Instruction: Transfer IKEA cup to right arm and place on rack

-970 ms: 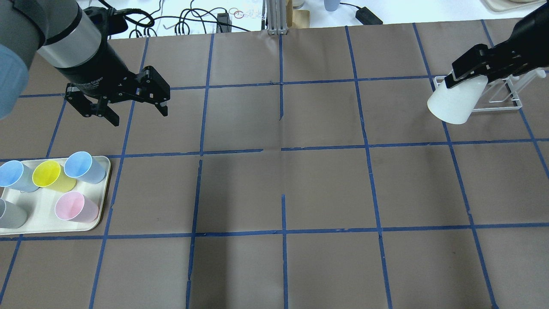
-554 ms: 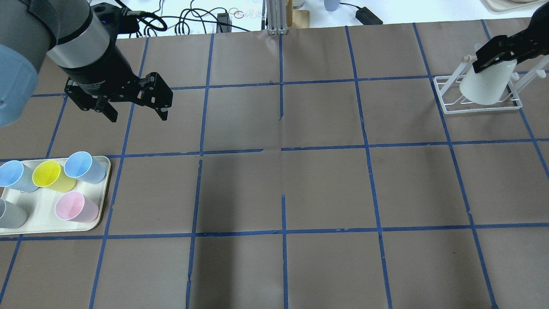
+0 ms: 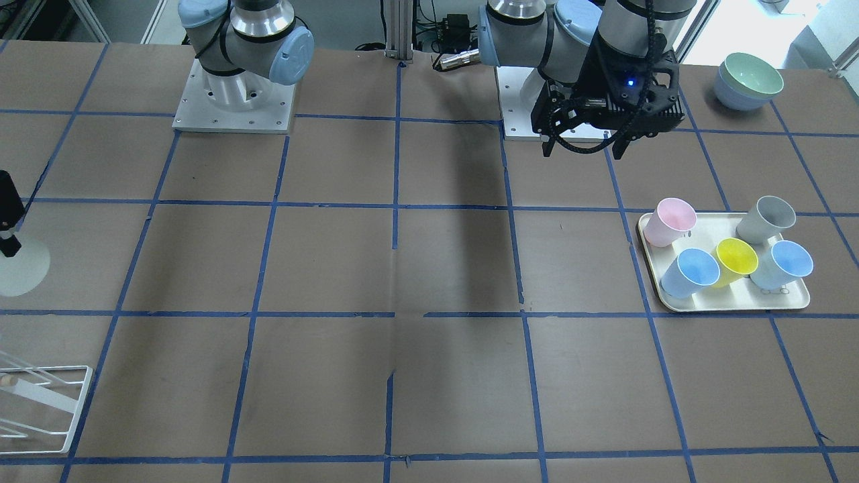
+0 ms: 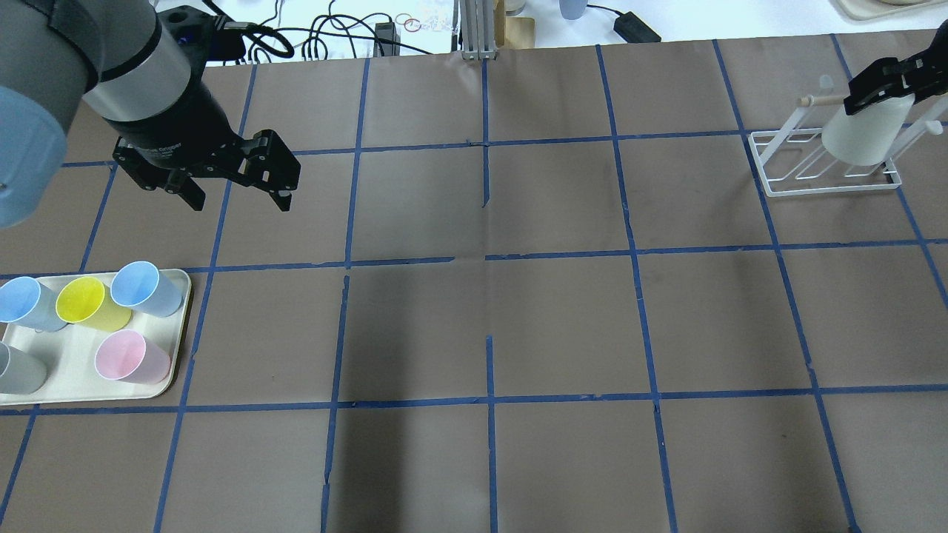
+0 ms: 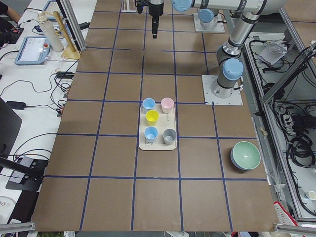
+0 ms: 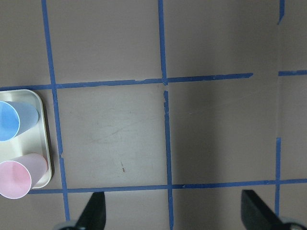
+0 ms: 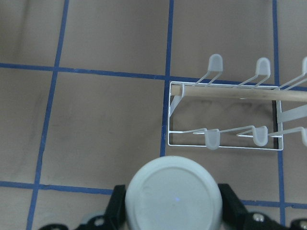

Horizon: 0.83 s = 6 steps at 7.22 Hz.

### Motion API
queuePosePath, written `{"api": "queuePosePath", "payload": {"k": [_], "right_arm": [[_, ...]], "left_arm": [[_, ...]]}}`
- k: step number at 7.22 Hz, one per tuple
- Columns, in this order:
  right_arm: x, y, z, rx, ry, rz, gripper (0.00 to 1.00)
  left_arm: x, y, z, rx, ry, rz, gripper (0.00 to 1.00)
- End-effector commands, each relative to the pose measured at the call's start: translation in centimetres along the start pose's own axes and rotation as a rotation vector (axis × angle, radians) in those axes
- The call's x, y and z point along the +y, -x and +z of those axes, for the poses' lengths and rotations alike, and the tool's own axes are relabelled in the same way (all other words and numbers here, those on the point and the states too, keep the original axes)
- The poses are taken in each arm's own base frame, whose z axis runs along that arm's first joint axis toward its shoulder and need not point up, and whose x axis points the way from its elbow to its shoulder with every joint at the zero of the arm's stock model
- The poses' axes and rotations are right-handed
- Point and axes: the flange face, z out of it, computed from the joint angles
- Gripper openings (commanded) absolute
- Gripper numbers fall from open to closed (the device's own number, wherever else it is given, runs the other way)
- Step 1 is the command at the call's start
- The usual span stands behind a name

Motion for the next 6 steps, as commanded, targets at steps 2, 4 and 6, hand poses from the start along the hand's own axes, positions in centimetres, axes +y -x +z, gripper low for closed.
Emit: {"api": "queuePosePath", "payload": {"k": [2, 4, 6], "right_arm": [[-0.5, -4.0, 2.8, 0.029, -0.038, 0.037, 0.00], [-0.8, -4.7, 4.8, 0.018, -0.030, 0.051, 0.00], [-1.2, -4.8, 6.5, -0.004, -0.053, 0.058, 0.00]], "left_arm": [[0.1, 0.0, -0.2, -0.002, -0.006, -0.001, 1.00], [0.0, 0.1, -0.4, -0.005, -0.008, -0.002, 1.00], [0.1, 0.1, -0.4, -0.005, -0.010, -0.003, 1.00]]}}
